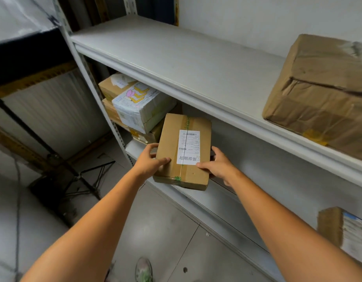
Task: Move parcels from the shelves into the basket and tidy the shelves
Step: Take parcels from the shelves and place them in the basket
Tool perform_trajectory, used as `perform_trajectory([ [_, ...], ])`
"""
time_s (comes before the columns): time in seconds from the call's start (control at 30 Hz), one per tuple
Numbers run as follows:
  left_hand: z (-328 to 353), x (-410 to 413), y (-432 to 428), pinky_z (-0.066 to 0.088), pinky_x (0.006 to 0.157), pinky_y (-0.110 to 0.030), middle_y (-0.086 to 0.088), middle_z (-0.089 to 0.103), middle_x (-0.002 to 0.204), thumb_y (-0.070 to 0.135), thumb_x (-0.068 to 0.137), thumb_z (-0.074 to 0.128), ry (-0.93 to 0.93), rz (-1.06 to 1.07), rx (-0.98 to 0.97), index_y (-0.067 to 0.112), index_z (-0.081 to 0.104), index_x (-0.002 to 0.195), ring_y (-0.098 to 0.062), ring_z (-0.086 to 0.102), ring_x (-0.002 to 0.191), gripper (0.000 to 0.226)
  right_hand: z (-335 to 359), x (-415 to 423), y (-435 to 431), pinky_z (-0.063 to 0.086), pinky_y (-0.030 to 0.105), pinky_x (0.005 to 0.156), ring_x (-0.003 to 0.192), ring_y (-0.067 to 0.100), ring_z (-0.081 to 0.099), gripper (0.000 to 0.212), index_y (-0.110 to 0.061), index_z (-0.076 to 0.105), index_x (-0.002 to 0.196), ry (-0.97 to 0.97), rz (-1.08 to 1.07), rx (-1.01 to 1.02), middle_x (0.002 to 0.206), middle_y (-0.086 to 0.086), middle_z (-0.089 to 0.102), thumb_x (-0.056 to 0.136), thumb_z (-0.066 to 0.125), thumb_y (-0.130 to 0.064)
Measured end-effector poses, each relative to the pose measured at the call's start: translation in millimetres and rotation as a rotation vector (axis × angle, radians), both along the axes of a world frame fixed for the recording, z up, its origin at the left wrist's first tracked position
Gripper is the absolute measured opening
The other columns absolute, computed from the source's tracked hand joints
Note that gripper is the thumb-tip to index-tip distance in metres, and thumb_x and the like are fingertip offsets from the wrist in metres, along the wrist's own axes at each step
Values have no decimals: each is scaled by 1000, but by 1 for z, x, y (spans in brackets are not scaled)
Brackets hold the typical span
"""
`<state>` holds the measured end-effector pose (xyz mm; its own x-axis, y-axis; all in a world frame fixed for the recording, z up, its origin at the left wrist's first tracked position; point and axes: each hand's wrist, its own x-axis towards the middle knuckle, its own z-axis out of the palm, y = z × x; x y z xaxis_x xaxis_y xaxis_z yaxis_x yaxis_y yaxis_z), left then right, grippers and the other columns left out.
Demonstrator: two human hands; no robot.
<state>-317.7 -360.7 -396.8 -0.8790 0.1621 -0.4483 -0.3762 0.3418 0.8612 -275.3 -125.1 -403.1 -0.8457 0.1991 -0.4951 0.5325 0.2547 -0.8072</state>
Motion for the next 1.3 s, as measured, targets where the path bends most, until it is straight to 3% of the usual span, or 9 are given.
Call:
perform_trajectory([
  [0.13, 8, 51, -15, 47, 76, -32, -3, 53, 127, 21, 86, 74, 7, 115, -21, 32, 40, 139, -22, 55, 109, 64, 11, 18, -11, 56, 50, 92, 120, 25, 56, 99, -28, 25, 153, -30, 125, -24, 138, 4, 52, 74, 83, -12],
  [0.33, 27, 129, -68, 47, 99, -48, -1, 54, 127, 22, 83, 77, 16, 302, -78, 36, 32, 148, -22, 53, 116, 81, 40, 48, -62, 55, 33, 72, 114, 20, 53, 92, -24, 24, 151, -17, 361, -74, 133, 2, 51, 80, 76, 1],
  [0.47, 49, 184, -112, 49, 95, -48, -3, 55, 127, 21, 84, 77, 57, 448, -74, 41, 28, 150, -20, 54, 115, 85, 62, 69, -112, 48, 27, 62, 109, 18, 50, 91, -26, 22, 152, 32, 523, -67, 125, 1, 50, 82, 76, -4],
  [0.63, 73, 256, -148, 52, 94, -48, -4, 51, 133, 22, 84, 76, 130, 607, -44, 42, 28, 150, -23, 50, 121, 84, 92, 103, -164, 52, 38, 80, 115, 22, 56, 81, -28, 30, 145, 142, 685, -20, 129, 0, 54, 82, 80, -20],
  [0.77, 76, 316, -172, 50, 97, -54, -4, 46, 141, 26, 81, 78, 212, 717, -73, 43, 32, 148, -23, 45, 128, 83, 107, 141, -197, 54, 45, 94, 114, 19, 57, 77, -22, 37, 139, 251, 780, 34, 126, 0, 56, 77, 83, -21],
  [0.87, 76, 362, -183, 50, 97, -55, -2, 47, 143, 40, 70, 80, 232, 797, -90, 51, 35, 140, -25, 48, 128, 84, 111, 175, -218, 54, 47, 95, 115, 19, 57, 80, -22, 37, 142, 277, 834, 62, 126, 0, 57, 77, 84, -21],
  [1.03, 75, 433, -187, 50, 97, -54, -2, 41, 144, 33, 78, 79, 207, 917, -182, 47, 34, 142, -29, 46, 127, 79, 111, 222, -244, 53, 46, 96, 113, 19, 57, 77, -22, 39, 140, 260, 971, 61, 123, 0, 56, 77, 84, -20],
  [1.13, 77, 474, -188, 52, 96, -51, -6, 48, 139, 37, 78, 79, 190, 1016, -242, 44, 35, 140, -28, 52, 120, 77, 113, 245, -264, 53, 46, 96, 111, 18, 57, 76, -24, 38, 137, 254, 1073, 77, 122, -1, 56, 77, 84, -20],
  [1.3, 85, 533, -181, 44, 99, -30, 5, 45, 142, 32, 82, 77, 174, 1182, -292, 30, 29, 151, -15, 49, 118, 84, 118, 282, -293, 53, 44, 97, 110, 16, 56, 77, -24, 38, 138, 283, 1259, 57, 113, -6, 55, 77, 83, -17],
])
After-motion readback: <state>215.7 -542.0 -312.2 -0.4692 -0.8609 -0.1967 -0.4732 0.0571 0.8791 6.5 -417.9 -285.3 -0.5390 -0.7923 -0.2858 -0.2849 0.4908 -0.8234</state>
